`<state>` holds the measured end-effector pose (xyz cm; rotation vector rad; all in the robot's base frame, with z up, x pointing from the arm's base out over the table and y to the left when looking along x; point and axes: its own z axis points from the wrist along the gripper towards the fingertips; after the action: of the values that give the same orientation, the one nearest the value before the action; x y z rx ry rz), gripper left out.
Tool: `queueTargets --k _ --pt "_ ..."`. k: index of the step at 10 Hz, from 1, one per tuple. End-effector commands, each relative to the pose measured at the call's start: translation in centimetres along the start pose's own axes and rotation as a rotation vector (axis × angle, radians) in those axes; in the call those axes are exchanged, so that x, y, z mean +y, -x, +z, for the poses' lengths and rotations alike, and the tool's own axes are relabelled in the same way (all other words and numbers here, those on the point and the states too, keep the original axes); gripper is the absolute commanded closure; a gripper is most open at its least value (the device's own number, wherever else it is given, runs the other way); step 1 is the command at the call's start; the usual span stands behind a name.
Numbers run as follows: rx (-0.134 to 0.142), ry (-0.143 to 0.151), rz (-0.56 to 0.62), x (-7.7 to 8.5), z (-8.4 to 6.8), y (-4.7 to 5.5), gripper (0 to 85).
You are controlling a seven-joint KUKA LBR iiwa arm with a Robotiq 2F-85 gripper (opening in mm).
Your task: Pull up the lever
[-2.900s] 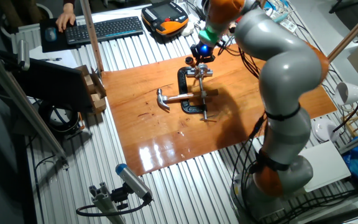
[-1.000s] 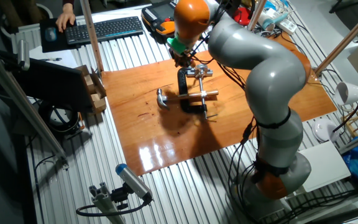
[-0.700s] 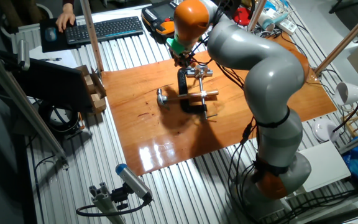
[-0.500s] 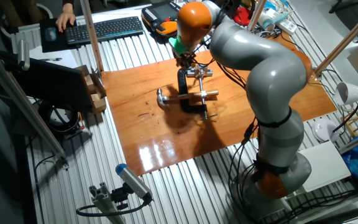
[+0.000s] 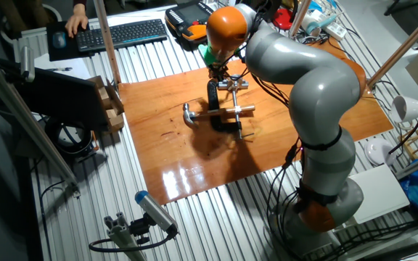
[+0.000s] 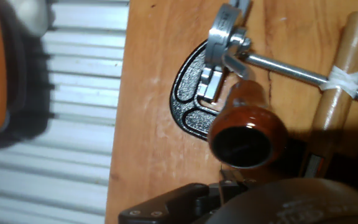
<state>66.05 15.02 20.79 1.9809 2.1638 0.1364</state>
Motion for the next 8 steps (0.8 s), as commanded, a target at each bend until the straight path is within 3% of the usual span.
queueTargets --k 1,5,8 --pt "-0.033 -0.013 0.151 -0.1 -0.2 0.0 85.0" --pt "-0.065 -0.019 0.165 -0.2 -0.5 0.0 85.0" --pt "-0.085 -0.029 0.141 0.3 -1.3 0.9 85.0"
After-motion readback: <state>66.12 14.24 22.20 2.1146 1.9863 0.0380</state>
